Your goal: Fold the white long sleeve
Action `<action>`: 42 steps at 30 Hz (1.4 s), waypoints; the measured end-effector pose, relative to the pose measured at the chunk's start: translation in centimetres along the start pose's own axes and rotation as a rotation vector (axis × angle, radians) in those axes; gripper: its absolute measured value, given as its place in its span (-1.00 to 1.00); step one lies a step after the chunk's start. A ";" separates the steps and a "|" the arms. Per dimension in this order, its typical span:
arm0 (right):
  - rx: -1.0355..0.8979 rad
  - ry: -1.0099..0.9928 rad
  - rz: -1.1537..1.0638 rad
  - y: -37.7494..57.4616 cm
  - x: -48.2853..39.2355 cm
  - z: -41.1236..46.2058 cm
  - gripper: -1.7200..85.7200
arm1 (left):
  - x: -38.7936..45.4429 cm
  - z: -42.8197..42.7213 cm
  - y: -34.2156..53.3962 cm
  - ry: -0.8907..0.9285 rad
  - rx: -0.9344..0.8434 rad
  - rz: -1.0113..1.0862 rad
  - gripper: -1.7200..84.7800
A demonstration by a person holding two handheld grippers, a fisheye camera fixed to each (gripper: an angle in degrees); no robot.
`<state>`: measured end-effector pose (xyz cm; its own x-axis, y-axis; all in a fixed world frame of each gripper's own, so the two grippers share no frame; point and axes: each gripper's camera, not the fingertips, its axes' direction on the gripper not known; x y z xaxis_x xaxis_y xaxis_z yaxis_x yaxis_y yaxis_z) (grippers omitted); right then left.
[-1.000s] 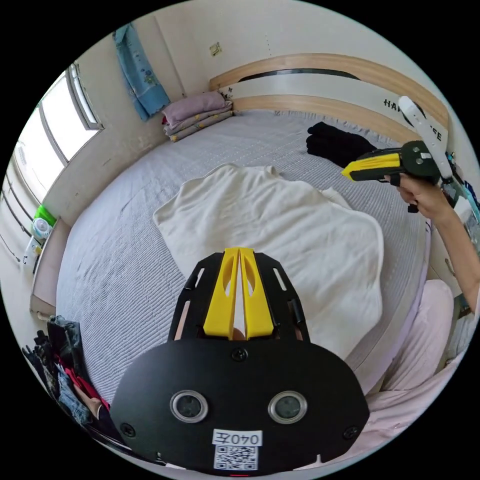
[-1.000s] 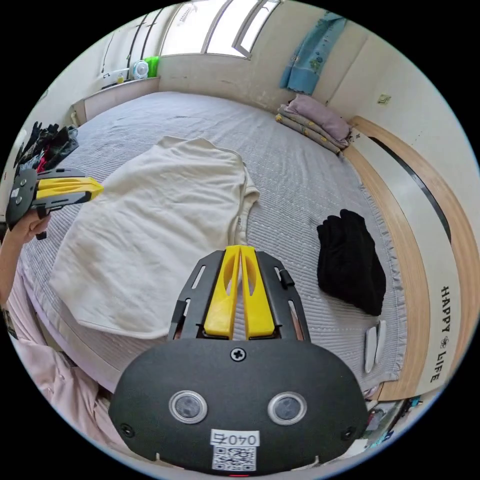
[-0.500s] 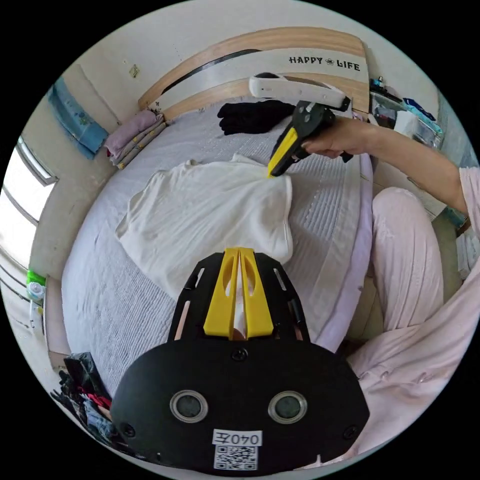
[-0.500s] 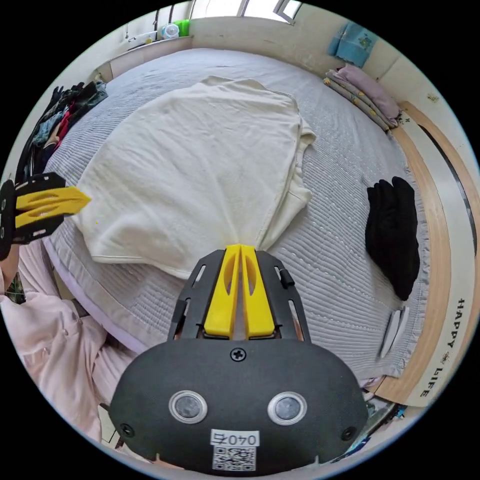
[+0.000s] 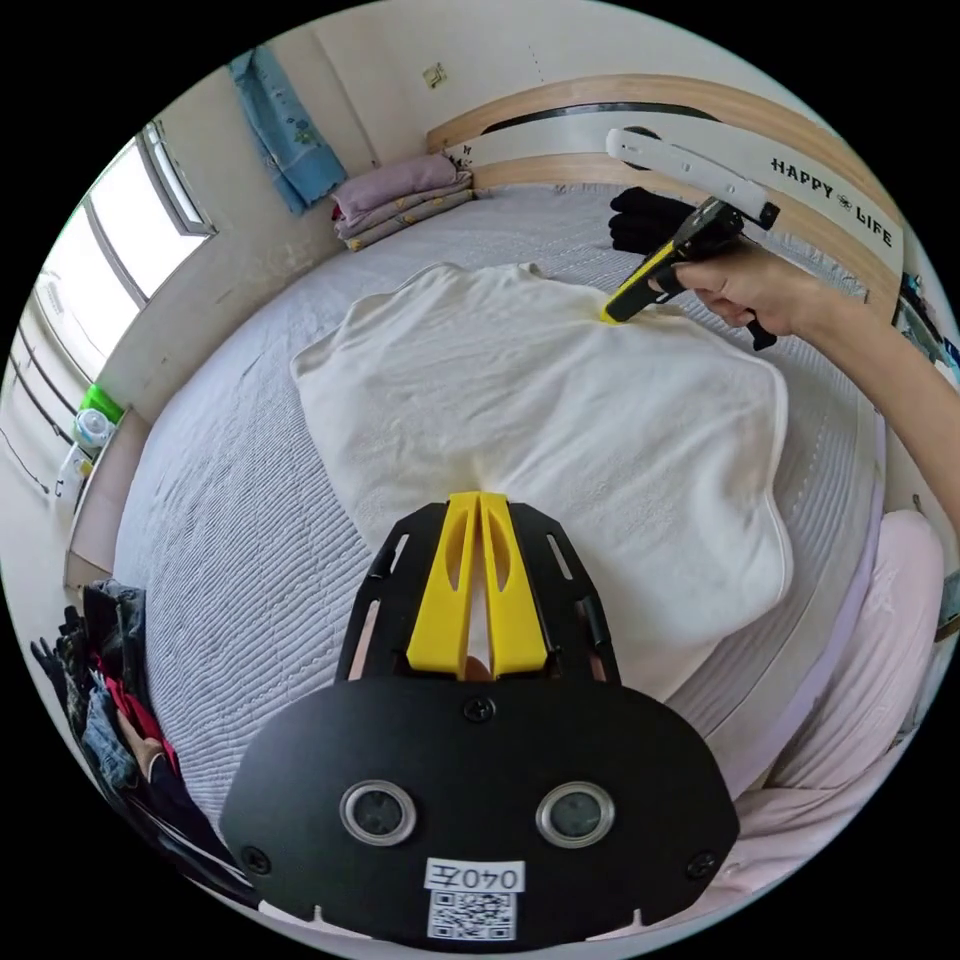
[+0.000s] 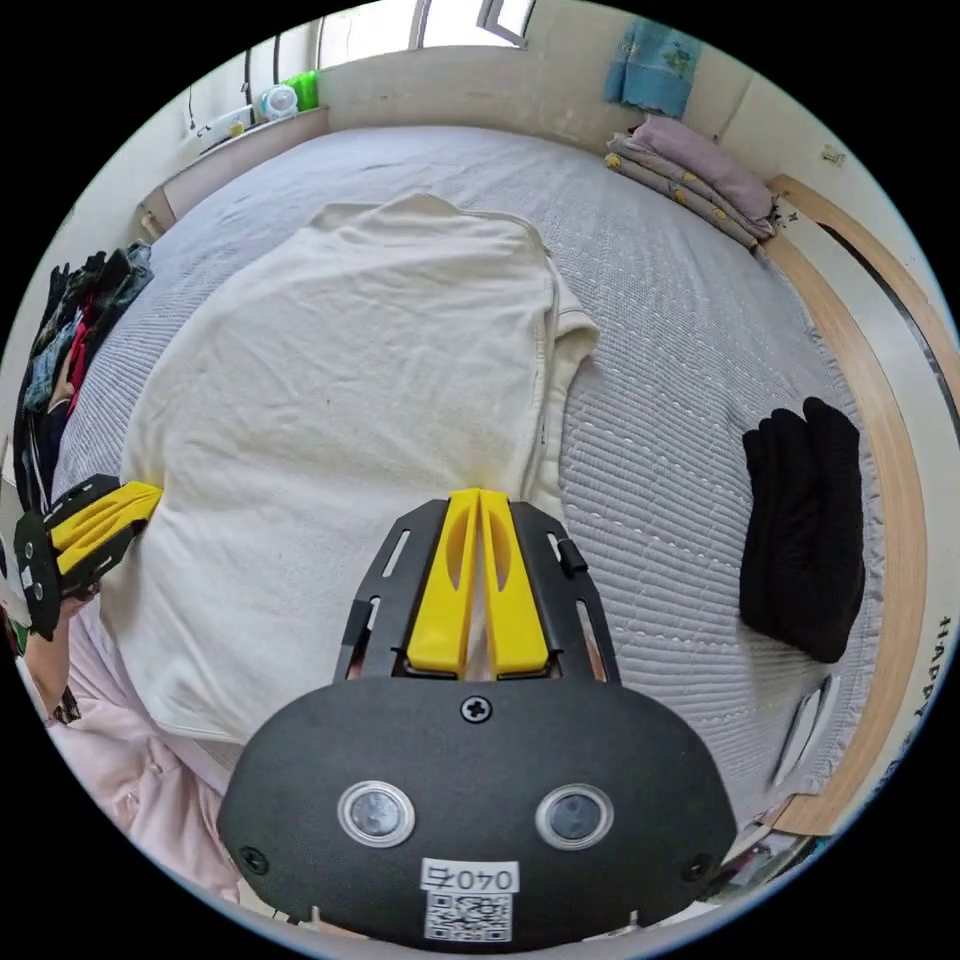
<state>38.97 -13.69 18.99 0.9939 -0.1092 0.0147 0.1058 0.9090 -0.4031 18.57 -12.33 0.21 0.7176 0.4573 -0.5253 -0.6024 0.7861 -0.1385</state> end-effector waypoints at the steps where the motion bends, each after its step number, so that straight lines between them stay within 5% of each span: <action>1: -0.013 -0.021 0.024 0.4 0.7 -0.4 -0.98 | -0.4 -0.3 0.2 0.025 0.000 -0.005 -0.98; 4: 0.030 0.125 0.016 1.4 0.2 -3.0 -0.98 | -3.4 -2.3 0.7 0.082 0.057 -0.062 -0.98; 6: 0.087 0.218 -0.022 1.7 -0.7 -4.7 -0.98 | -5.2 -2.6 -0.6 -0.065 0.108 -0.062 -0.98; 10: 0.090 0.160 -0.044 0.9 -1.1 -4.2 -0.98 | -8.0 1.7 -4.5 -0.130 0.027 -0.050 -0.98; 13: -0.128 0.212 -0.044 1.1 -0.5 0.7 -0.98 | -10.2 7.8 -5.1 -0.081 -0.141 -0.103 -0.98; 19: -0.051 0.366 -0.117 4.6 -1.5 -1.1 -0.98 | -13.3 5.5 -2.6 -0.011 -0.105 -0.159 -0.98; 26: 0.048 0.064 -0.060 12.9 1.7 -6.5 -0.82 | -16.4 -0.5 9.6 0.355 -0.084 -0.359 -0.95; 33: 0.050 0.016 -0.057 16.2 2.4 -6.6 -0.73 | -19.3 1.7 15.6 0.626 -0.110 -0.544 -0.83; 42: 0.049 -0.153 0.091 18.4 6.9 -4.6 -0.63 | -19.1 5.0 15.7 0.485 -0.194 -0.447 -0.82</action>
<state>47.68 0.49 7.47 0.9921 0.0336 0.1207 0.0127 0.9314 -0.3639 -2.85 -6.70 12.24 0.7012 -0.1672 -0.6930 -0.3689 0.7467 -0.5534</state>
